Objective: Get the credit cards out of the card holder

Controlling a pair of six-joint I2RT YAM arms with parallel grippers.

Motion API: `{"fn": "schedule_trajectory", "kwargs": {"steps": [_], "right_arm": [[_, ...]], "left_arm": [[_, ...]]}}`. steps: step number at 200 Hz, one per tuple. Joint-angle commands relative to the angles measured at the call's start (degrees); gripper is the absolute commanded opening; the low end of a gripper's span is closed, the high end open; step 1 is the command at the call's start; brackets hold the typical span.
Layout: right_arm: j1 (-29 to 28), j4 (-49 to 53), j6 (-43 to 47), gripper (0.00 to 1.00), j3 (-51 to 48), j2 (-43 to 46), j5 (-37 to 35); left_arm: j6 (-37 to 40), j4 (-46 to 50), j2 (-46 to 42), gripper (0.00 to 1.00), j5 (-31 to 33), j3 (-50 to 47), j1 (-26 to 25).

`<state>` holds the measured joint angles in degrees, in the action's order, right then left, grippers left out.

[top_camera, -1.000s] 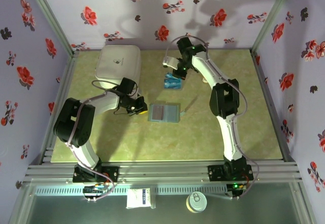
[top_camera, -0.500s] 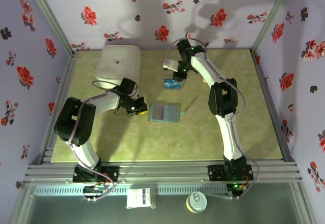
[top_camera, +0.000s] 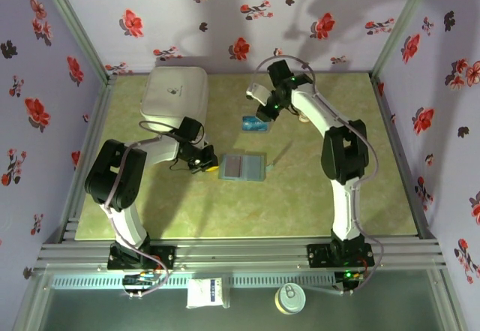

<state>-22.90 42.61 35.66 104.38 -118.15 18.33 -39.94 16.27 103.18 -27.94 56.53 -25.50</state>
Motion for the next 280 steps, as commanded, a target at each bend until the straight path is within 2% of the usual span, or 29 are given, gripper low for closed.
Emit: {"fn": "schedule_trajectory", "kwargs": {"steps": [1,100,160,193,243,280], "right_arm": [[-0.6,-9.1,-12.0,0.25,-5.6,4.6,2.6],[-3.0,-22.7,-45.6,0.22,-24.5,14.7,1.2],[-7.4,-30.4,-62.4,0.2,-36.5,19.4,0.1],[-11.2,-33.5,-70.7,0.18,-41.1,20.9,-0.6],[-13.8,-36.4,-81.1,0.14,-45.2,20.3,-0.3],[-14.3,-39.2,-85.8,0.17,-47.0,18.8,2.3]], "left_arm": [[0.0,-0.7,1.2,0.05,-1.4,1.3,-0.4],[-0.5,-0.2,0.7,0.05,-1.3,0.8,-2.4],[-0.5,0.1,-1.3,0.05,-0.4,1.7,-2.4],[-0.2,0.4,-0.5,0.04,-0.5,3.4,-2.4],[0.9,0.7,1.8,0.03,-0.8,4.0,-2.4],[1.4,1.0,2.4,0.03,-0.6,3.1,-2.4]]}}
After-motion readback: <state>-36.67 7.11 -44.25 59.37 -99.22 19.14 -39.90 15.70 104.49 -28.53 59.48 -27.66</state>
